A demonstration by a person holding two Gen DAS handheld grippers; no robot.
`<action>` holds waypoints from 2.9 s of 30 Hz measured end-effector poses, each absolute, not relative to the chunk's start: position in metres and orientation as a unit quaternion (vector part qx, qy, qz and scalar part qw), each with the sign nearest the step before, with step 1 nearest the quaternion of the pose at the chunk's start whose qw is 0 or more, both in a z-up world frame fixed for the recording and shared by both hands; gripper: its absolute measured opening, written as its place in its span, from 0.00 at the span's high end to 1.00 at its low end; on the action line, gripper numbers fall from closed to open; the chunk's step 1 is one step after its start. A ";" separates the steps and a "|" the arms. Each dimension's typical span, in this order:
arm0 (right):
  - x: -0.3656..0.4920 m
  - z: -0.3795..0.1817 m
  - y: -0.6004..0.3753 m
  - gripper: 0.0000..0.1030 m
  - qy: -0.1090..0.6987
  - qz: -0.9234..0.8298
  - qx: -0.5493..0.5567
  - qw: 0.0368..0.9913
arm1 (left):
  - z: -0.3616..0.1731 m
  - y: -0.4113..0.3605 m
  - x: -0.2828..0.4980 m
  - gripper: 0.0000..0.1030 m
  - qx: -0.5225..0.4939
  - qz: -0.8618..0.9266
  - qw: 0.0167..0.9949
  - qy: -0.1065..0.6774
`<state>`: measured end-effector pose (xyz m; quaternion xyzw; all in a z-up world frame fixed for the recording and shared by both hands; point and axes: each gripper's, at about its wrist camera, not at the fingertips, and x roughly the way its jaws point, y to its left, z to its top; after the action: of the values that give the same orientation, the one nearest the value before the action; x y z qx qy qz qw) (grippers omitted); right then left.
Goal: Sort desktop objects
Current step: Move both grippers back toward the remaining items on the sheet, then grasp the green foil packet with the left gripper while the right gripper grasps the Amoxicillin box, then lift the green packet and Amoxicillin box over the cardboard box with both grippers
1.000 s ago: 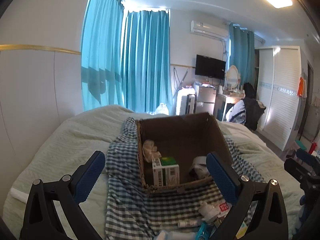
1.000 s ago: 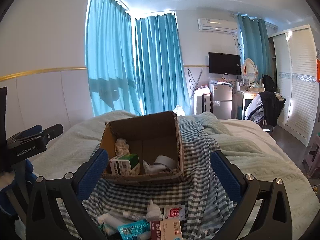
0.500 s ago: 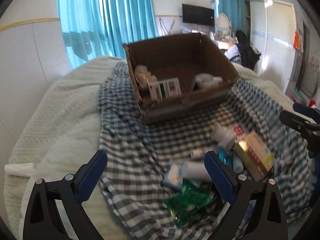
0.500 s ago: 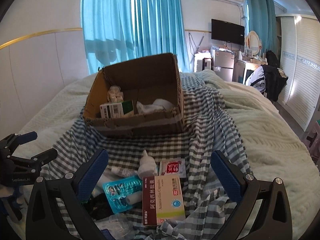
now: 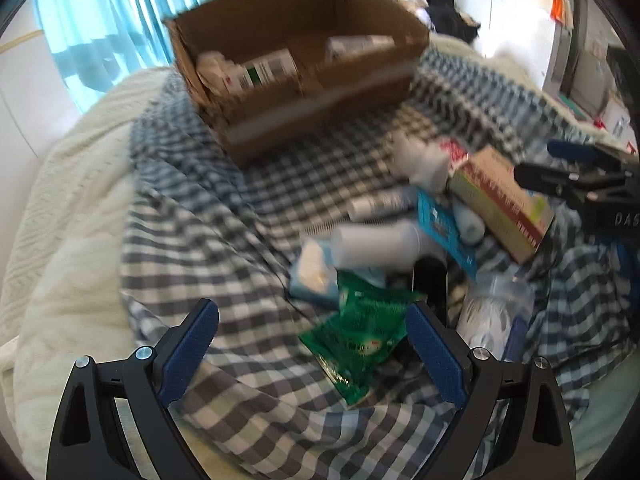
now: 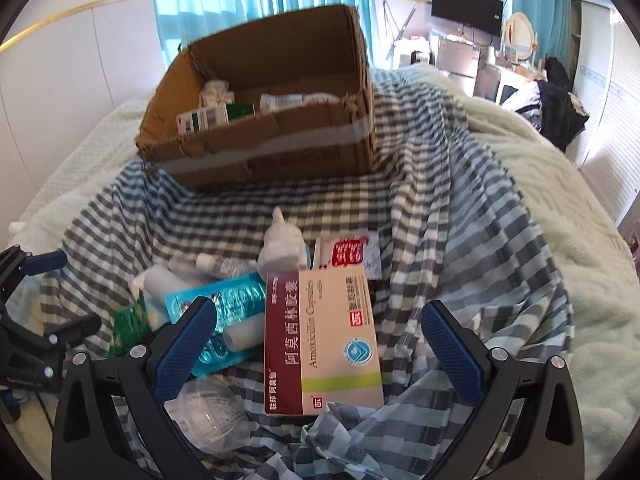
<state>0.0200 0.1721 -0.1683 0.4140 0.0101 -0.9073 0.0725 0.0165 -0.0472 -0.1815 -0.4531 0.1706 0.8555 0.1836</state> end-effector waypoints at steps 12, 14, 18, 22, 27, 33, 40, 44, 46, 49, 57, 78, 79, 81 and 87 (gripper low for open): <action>0.006 -0.197 0.167 0.00 0.019 -0.884 0.460 0.079 | -0.218 -0.018 0.008 0.39 -0.511 0.804 0.230 0.200; 0.005 -0.201 0.165 0.00 0.022 -0.880 0.467 0.081 | -0.219 -0.017 0.009 0.46 -0.510 0.803 0.234 0.201; 0.004 -0.205 0.162 0.12 0.030 -0.876 0.475 0.080 | -0.216 -0.020 0.011 0.59 -0.507 0.805 0.246 0.184; 0.004 -0.206 0.165 0.28 0.025 -0.875 0.477 0.076 | -0.211 -0.017 0.014 0.63 -0.496 0.808 0.265 0.175; 0.005 -0.204 0.166 0.28 0.023 -0.877 0.474 0.077 | -0.201 -0.020 0.017 0.64 -0.482 0.818 0.266 0.168; 0.009 -0.197 0.165 0.28 0.024 -0.883 0.463 0.073 | -0.183 -0.031 0.015 0.64 -0.462 0.836 0.267 0.128; 0.018 -0.179 0.161 0.28 0.033 -0.899 0.429 0.076 | -0.159 -0.044 0.013 0.65 -0.424 0.873 0.226 0.081; 0.023 -0.167 0.161 0.28 0.032 -0.910 0.405 0.077 | -0.142 -0.051 0.016 0.65 -0.396 0.893 0.207 0.064; 0.026 -0.159 0.159 0.28 0.030 -0.917 0.389 0.077 | -0.134 -0.053 0.017 0.65 -0.381 0.901 0.201 0.061; 0.033 -0.145 0.160 0.28 0.027 -0.927 0.366 0.075 | -0.120 -0.050 0.022 0.65 -0.361 0.908 0.199 0.072; 0.049 -0.101 0.162 0.28 0.019 -0.953 0.292 0.072 | -0.080 -0.049 0.031 0.65 -0.306 0.931 0.189 0.057; 0.075 0.013 0.162 0.28 0.013 -0.989 0.128 0.069 | 0.018 -0.044 0.025 0.65 -0.174 0.971 0.164 0.022; 0.073 0.017 0.163 0.28 0.012 -0.990 0.123 0.069 | 0.021 -0.044 0.024 0.65 -0.171 0.971 0.164 0.020; 0.069 0.025 0.163 0.28 0.011 -0.991 0.113 0.068 | 0.025 -0.043 0.020 0.65 -0.163 0.973 0.165 0.017; 0.058 0.042 0.156 0.28 0.016 -0.993 0.095 0.073 | 0.034 -0.039 0.006 0.65 -0.148 0.975 0.162 0.020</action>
<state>0.0582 0.1555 0.0416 0.0952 0.0159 -0.9927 0.0726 0.0065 -0.0390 0.0344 -0.1479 0.0205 0.9754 0.1622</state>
